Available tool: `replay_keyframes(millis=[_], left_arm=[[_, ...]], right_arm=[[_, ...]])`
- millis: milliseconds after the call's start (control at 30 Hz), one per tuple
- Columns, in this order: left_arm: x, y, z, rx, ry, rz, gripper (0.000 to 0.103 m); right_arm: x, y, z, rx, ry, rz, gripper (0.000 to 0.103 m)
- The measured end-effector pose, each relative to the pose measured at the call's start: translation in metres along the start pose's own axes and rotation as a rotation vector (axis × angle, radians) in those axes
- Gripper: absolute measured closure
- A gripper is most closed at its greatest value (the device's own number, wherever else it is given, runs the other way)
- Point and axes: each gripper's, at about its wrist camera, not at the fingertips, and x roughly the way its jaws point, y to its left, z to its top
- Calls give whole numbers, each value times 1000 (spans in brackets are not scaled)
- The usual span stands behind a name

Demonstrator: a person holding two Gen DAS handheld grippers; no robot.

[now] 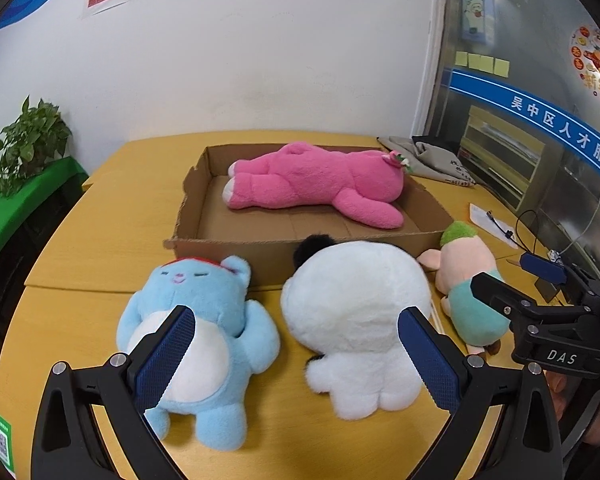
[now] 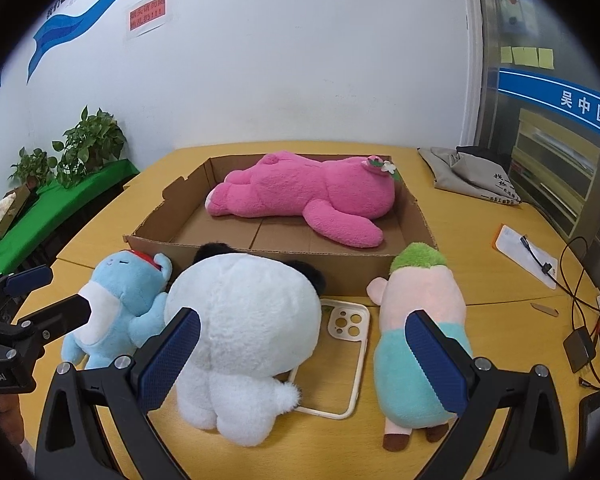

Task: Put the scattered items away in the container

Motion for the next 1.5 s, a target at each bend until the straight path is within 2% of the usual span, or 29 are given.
replay_keyframes(millis=[400,1100,1500], left_arm=[[-2,-14,18,8,-51,-30,0],[4,-5,16,-4,-42,-58,0],[5,18,10,-31,-28,-78,0]], right_arm=[[-14,-16,14,4,-56,-37,1],[-6,-8,17,-13,-33,-52,1],[3,-1,15,-16,-12,-38,1]])
